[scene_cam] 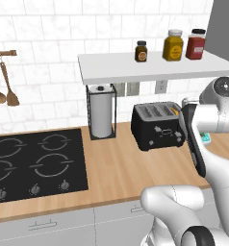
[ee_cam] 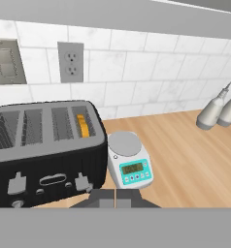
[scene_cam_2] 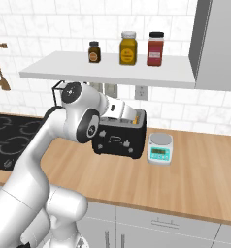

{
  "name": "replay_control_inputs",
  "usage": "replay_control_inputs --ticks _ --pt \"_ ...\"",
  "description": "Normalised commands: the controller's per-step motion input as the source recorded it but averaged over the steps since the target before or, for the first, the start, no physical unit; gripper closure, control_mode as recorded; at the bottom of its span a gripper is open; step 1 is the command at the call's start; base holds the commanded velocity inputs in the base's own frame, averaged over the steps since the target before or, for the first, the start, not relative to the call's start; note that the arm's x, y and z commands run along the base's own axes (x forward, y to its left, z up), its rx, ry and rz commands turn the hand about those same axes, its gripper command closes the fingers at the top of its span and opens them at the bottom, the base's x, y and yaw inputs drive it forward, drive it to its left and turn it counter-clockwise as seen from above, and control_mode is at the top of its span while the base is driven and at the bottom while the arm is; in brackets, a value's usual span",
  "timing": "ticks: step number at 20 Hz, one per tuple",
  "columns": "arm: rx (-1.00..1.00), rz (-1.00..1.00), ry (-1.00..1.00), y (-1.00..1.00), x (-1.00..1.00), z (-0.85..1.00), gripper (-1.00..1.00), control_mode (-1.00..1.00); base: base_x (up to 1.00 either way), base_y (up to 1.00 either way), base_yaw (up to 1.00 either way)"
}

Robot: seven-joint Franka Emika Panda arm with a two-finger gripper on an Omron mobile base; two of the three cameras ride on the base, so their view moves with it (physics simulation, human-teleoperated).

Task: Start the toaster. Once the lever pops up, take the bread to the plate on the dining counter.

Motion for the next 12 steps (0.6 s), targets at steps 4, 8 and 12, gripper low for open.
replay_control_inputs --ticks 4,8,12 --pt "0.00 0.00 0.00 0.00 0.00 0.00 1.00 -1.00 0.00 0.00 0.00" --pt "0.00 0.00 0.00 0.00 0.00 0.00 1.00 -1.00 0.00 0.00 0.00" --pt "0.00 0.00 0.00 0.00 0.00 0.00 1.00 -1.00 0.00 0.00 0.00"
